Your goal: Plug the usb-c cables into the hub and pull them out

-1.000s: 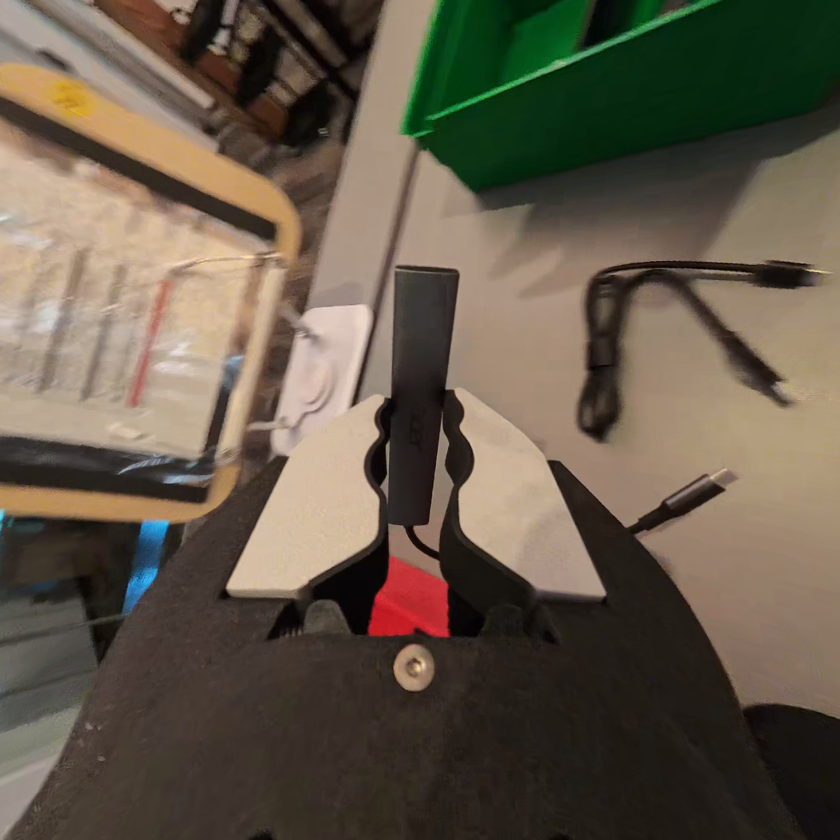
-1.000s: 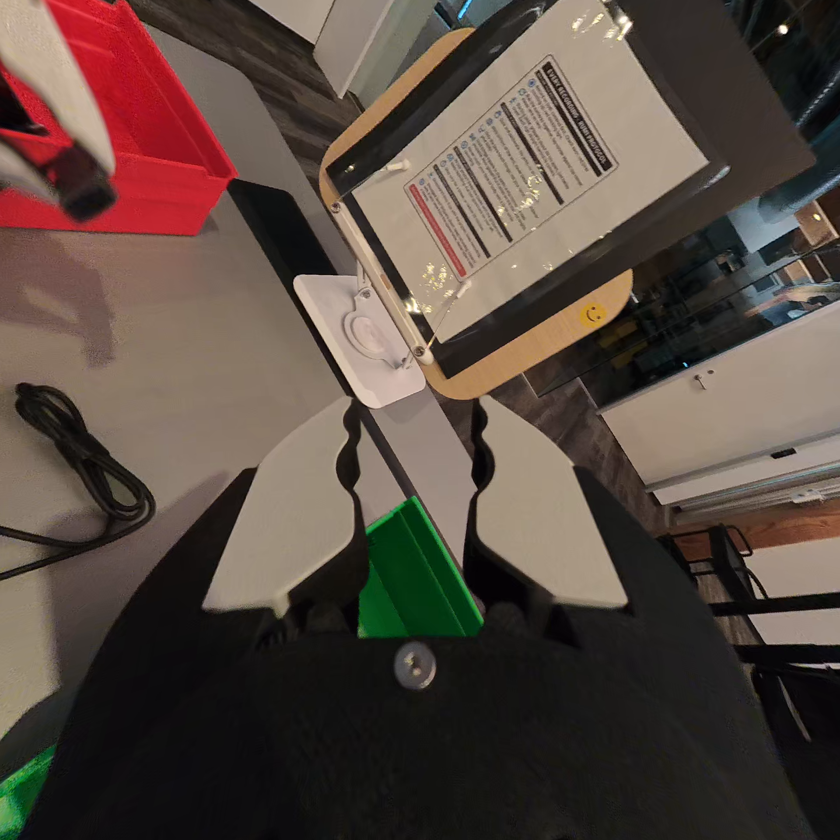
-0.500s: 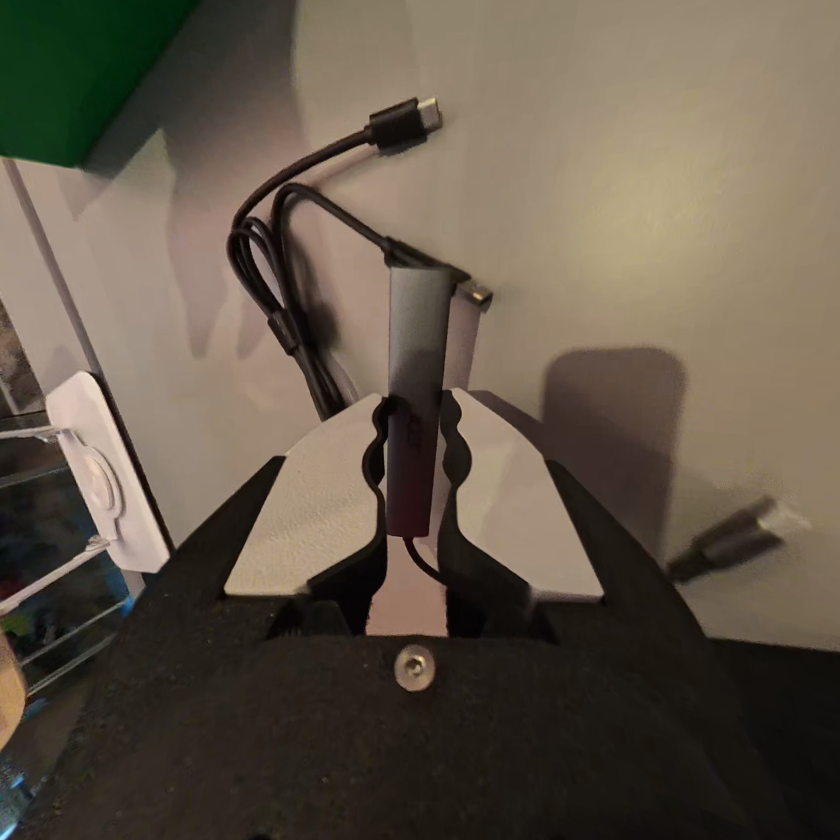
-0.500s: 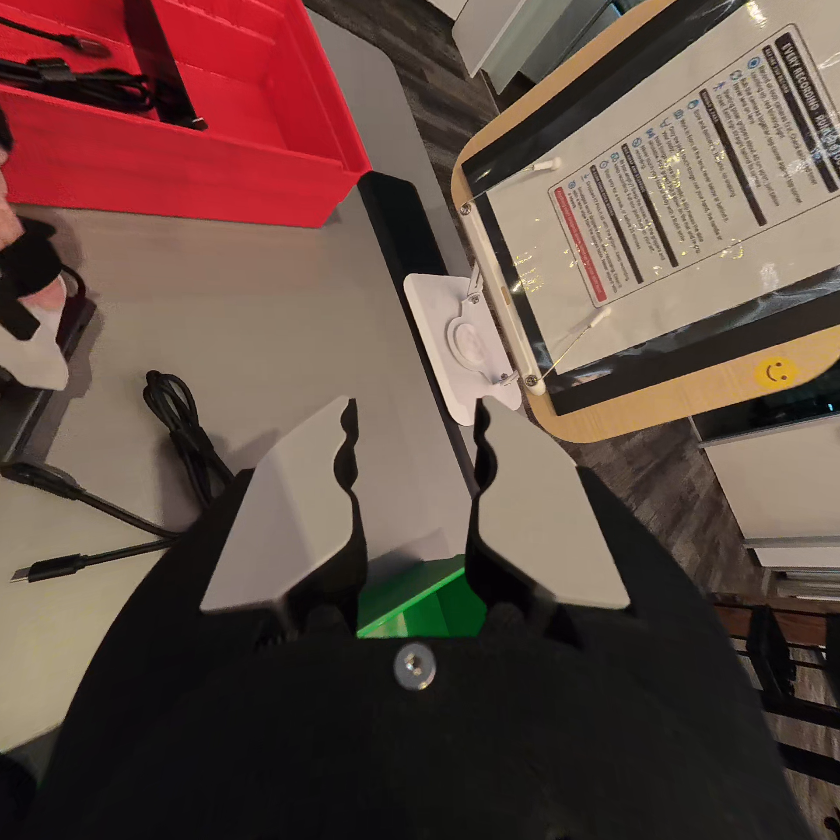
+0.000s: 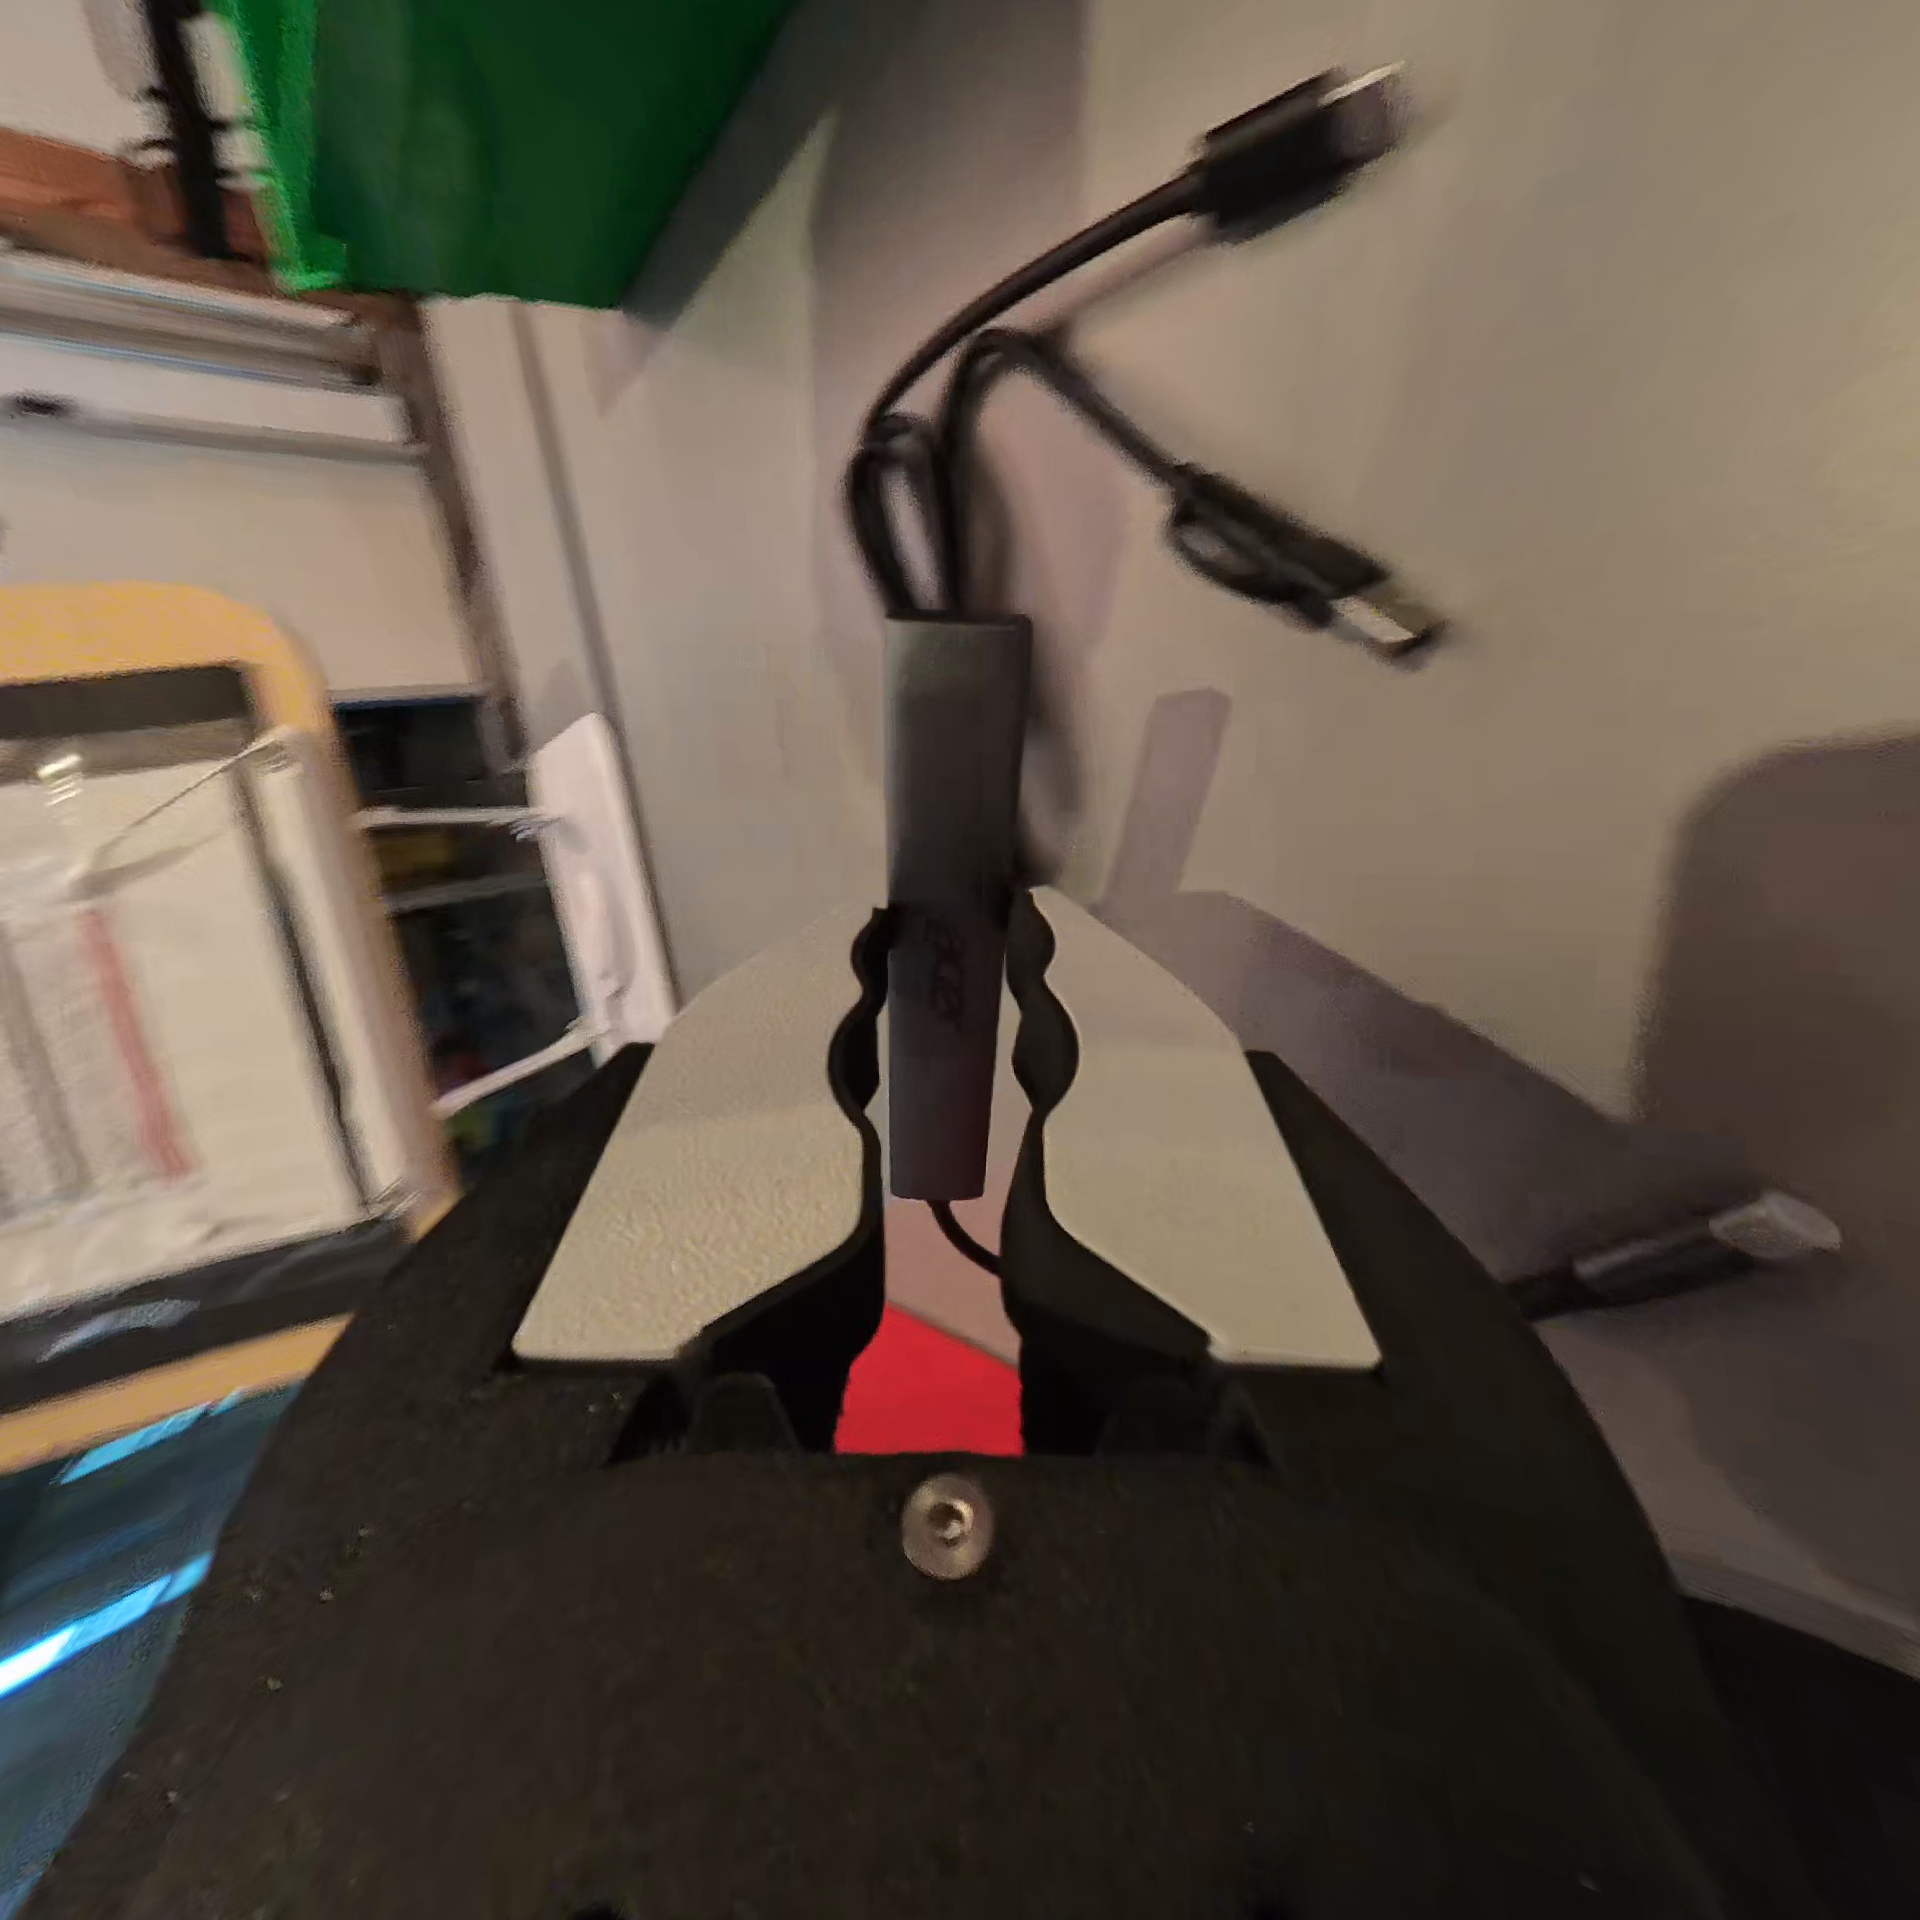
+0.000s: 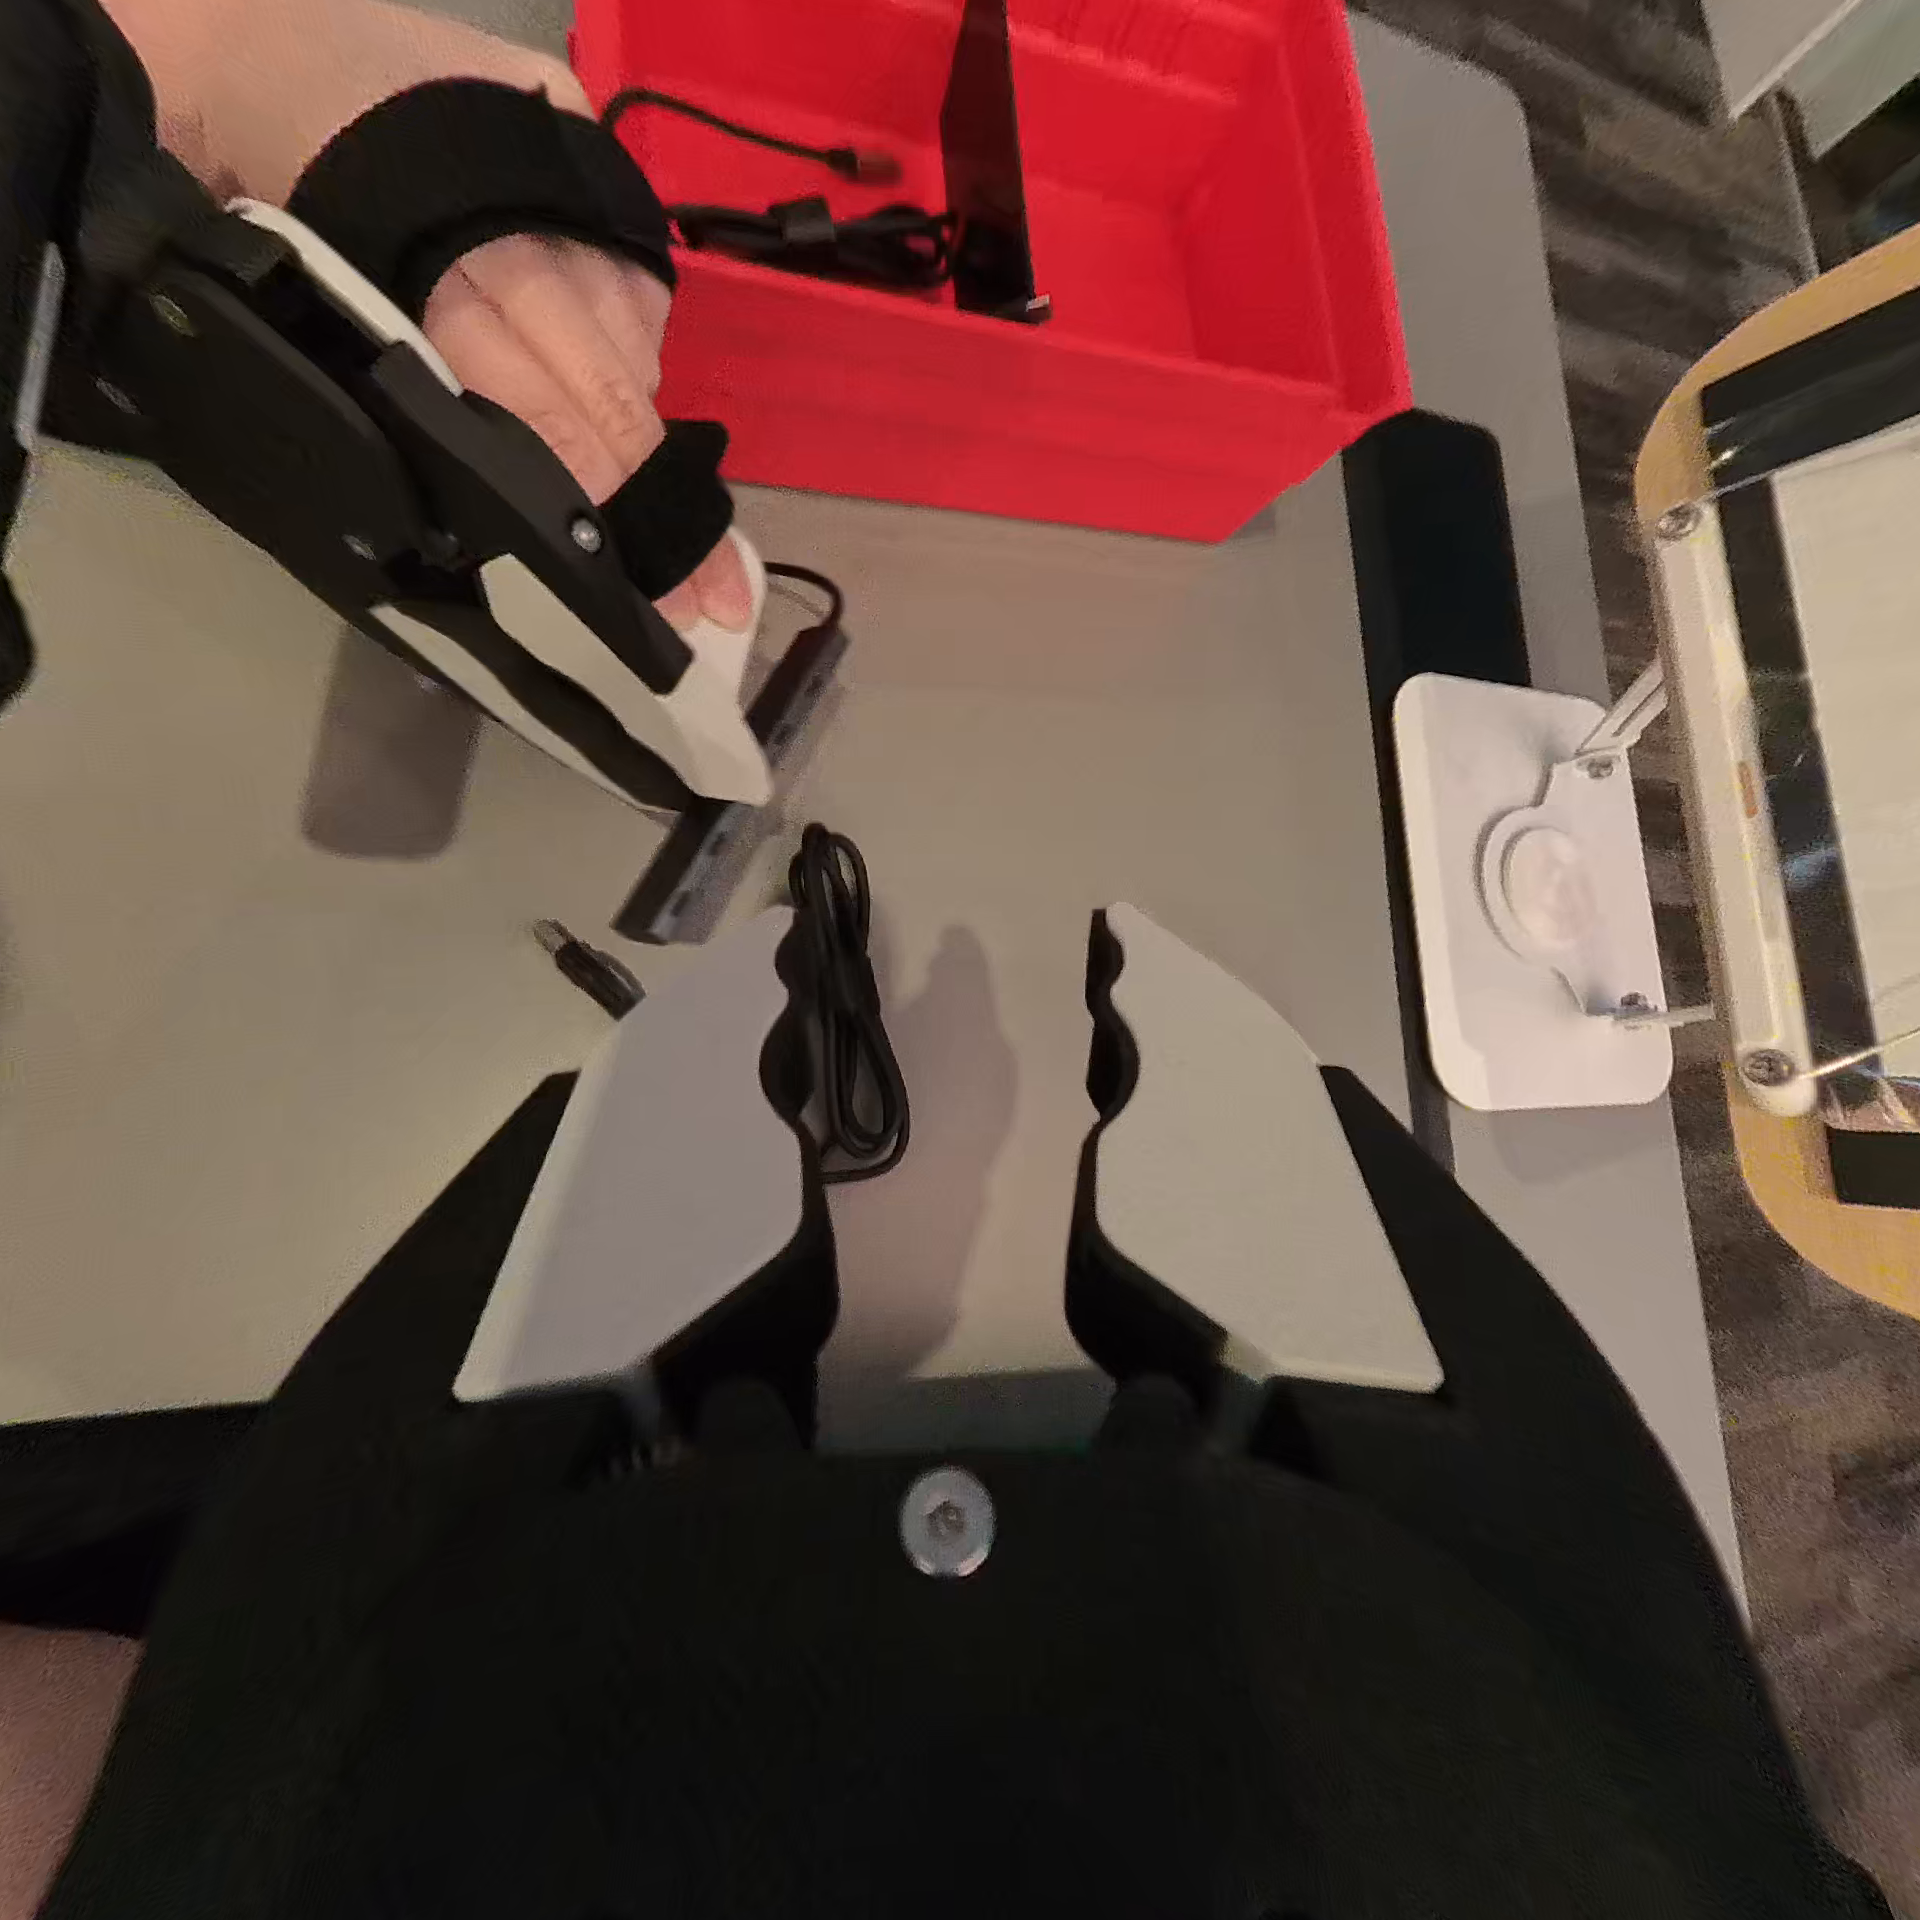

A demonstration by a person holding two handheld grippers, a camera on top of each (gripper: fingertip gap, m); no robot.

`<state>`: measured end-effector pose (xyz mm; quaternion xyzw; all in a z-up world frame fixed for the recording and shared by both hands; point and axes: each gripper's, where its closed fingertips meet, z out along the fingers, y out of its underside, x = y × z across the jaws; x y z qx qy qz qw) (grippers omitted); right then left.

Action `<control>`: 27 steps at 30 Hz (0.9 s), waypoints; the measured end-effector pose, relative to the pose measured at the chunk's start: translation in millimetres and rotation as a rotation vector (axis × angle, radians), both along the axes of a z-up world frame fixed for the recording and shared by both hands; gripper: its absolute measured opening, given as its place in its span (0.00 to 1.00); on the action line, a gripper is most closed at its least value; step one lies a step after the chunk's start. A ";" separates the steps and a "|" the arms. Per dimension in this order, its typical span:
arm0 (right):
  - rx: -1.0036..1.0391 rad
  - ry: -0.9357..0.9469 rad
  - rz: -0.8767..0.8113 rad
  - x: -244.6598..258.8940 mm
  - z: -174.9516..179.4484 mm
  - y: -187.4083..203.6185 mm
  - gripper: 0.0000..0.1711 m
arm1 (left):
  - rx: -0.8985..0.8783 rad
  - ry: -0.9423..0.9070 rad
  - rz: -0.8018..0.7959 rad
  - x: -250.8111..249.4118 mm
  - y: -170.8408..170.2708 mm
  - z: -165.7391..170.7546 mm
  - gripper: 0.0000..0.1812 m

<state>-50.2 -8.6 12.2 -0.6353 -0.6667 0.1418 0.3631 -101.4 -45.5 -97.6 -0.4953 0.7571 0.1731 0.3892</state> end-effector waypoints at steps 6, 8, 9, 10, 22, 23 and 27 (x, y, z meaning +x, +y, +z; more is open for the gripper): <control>0.012 -0.037 -0.047 8.2 -4.8 8.1 0.30 | -0.282 0.120 -0.019 -5.7 -25.1 -40.8 0.12; 0.018 -0.044 -0.059 10.9 -5.2 10.1 0.30 | -0.323 0.093 -0.015 -4.0 -24.4 -40.8 0.12; 0.020 -0.045 -0.063 11.8 -5.1 10.9 0.30 | -0.357 0.080 -0.002 -3.6 -24.7 -40.9 0.12; 0.021 -0.045 -0.065 12.4 -5.0 11.1 0.30 | -0.377 0.066 0.009 -3.1 -23.8 -40.2 0.12; 0.052 -0.047 -0.143 35.6 1.8 20.8 0.30 | -0.569 -0.185 0.280 7.2 -9.1 -37.5 0.31; 0.060 -0.038 -0.152 39.5 4.9 21.6 0.30 | -0.597 -0.228 0.289 13.1 -12.9 -31.1 0.34; 0.093 0.018 -0.197 56.3 20.6 23.1 0.30 | -0.614 -0.453 0.328 53.2 -30.5 0.7 0.30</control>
